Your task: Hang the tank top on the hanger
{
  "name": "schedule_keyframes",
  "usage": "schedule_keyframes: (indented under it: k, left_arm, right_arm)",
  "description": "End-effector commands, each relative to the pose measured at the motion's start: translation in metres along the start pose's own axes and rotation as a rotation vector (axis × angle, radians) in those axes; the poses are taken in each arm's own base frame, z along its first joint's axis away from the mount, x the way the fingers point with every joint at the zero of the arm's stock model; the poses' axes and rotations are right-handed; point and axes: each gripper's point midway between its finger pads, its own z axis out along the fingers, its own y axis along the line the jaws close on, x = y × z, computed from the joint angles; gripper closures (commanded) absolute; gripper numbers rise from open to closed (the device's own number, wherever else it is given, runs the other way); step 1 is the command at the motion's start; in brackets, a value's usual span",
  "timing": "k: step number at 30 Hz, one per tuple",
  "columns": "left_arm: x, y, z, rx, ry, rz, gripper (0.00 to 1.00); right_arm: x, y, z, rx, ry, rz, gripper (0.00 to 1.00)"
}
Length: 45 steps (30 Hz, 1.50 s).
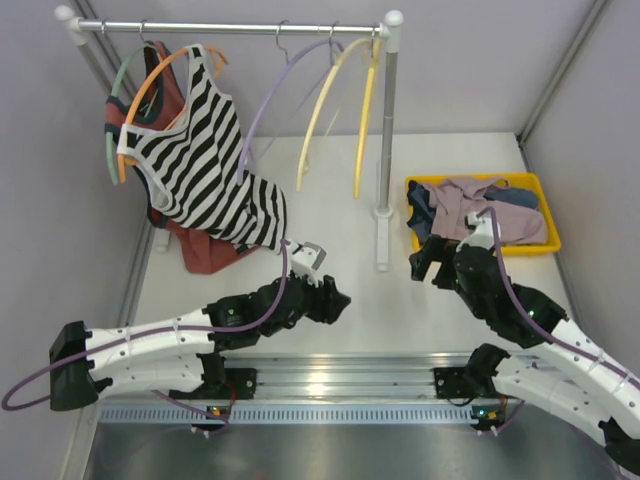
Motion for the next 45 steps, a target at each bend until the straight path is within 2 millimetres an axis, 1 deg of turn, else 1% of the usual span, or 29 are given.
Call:
schedule_keyframes:
  k: [1,2,5,6,7,8,10,11,13,14,16,17,18,19,20,22,23,25,26,27,28,29,30,35,40,41,42,44,45]
  left_arm:
    - [-0.011,-0.009,-0.002,0.026,-0.022,0.000,0.40]
    - [-0.011,-0.009,-0.002,0.029,-0.021,0.001,0.40]
    - [-0.009,-0.013,-0.002,0.042,-0.006,0.007,0.41]
    - [-0.009,-0.013,-0.002,0.045,-0.002,0.009,0.41]
    - [-0.008,-0.014,-0.003,0.052,0.002,0.009,0.41]
    - [-0.008,-0.015,-0.003,0.054,0.002,0.009,0.41]
    - [-0.009,-0.016,-0.004,0.062,0.004,0.012,0.41]
    - [-0.008,-0.016,-0.004,0.063,0.004,0.012,0.41]
    - [-0.009,-0.017,-0.005,0.065,0.004,0.006,0.41]
    - [-0.007,-0.018,-0.004,0.070,0.008,0.006,0.41]
    - [-0.010,-0.020,-0.004,0.080,0.004,0.006,0.41]
    - [-0.009,-0.021,-0.003,0.085,0.010,0.009,0.41]
    - [-0.008,-0.022,-0.003,0.087,0.013,0.013,0.41]
    - [-0.011,-0.024,-0.003,0.088,0.014,0.017,0.41]
    - [-0.009,-0.024,-0.002,0.087,0.024,0.021,0.41]
    - [-0.010,-0.026,-0.001,0.091,0.028,0.028,0.41]
    - [-0.010,-0.026,-0.001,0.089,0.030,0.032,0.41]
    - [-0.009,-0.026,0.000,0.089,0.034,0.031,0.41]
    - [-0.009,-0.026,-0.001,0.089,0.034,0.030,0.41]
    - [-0.007,-0.025,-0.001,0.088,0.038,0.032,0.41]
    - [-0.006,-0.024,0.000,0.086,0.041,0.028,0.41]
    - [-0.005,-0.024,-0.001,0.088,0.042,0.028,0.41]
    - [-0.004,-0.024,0.000,0.087,0.045,0.025,0.41]
    - [0.002,-0.022,0.000,0.083,0.060,0.021,0.41]
    - [0.006,-0.020,0.002,0.076,0.069,0.016,0.41]
    - [0.005,-0.019,0.001,0.075,0.067,0.013,0.41]
    - [0.006,-0.018,0.002,0.071,0.069,0.015,0.41]
    - [0.006,-0.017,0.002,0.067,0.067,0.012,0.41]
    - [0.007,-0.016,0.002,0.063,0.067,0.013,0.41]
  right_arm:
    - [-0.011,0.004,0.003,-0.001,-0.018,-0.001,0.00]
    - [-0.017,0.007,0.007,0.014,-0.003,-0.020,0.00]
    - [-0.023,0.009,0.017,0.029,0.059,-0.069,0.00]
    - [-0.035,0.005,0.026,0.061,0.063,-0.057,0.00]
    - [-0.041,0.003,0.029,0.066,0.066,-0.053,0.00]
    - [-0.055,-0.002,0.039,0.075,0.063,-0.037,0.00]
    - [-0.069,-0.015,0.051,0.097,0.075,-0.011,0.00]
    - [-0.081,-0.030,0.064,0.121,0.103,0.034,0.00]
    - [-0.093,-0.041,0.078,0.141,0.119,0.071,0.00]
    - [-0.104,-0.051,0.089,0.171,0.123,0.084,0.00]
    - [-0.114,-0.061,0.102,0.222,0.116,0.085,0.00]
    - [-0.121,-0.072,0.116,0.272,0.119,0.091,0.00]
    - [-0.124,-0.076,0.123,0.286,0.124,0.094,0.00]
    - [-0.124,-0.081,0.131,0.302,0.136,0.097,0.02]
    - [-0.118,-0.089,0.146,0.327,0.170,0.104,0.03]
    - [-0.113,-0.097,0.159,0.346,0.184,0.104,0.08]
    - [-0.101,-0.107,0.169,0.374,0.214,0.105,0.10]
    - [-0.093,-0.114,0.180,0.384,0.222,0.109,0.15]
    - [-0.079,-0.120,0.187,0.397,0.255,0.107,0.16]
    - [-0.074,-0.122,0.192,0.398,0.262,0.107,0.20]
    - [-0.071,-0.124,0.196,0.398,0.260,0.107,0.22]
    - [-0.062,-0.127,0.202,0.402,0.281,0.103,0.24]
    - [-0.058,-0.129,0.204,0.405,0.290,0.102,0.28]
    - [-0.032,-0.138,0.217,0.419,0.335,0.098,0.34]
    - [-0.025,-0.141,0.221,0.416,0.338,0.102,0.43]
    - [-0.023,-0.141,0.221,0.414,0.343,0.096,0.46]
    - [-0.022,-0.141,0.222,0.415,0.345,0.093,0.52]
    - [-0.021,-0.143,0.222,0.420,0.346,0.081,0.60]
    - [-0.022,-0.144,0.222,0.422,0.344,0.079,0.71]
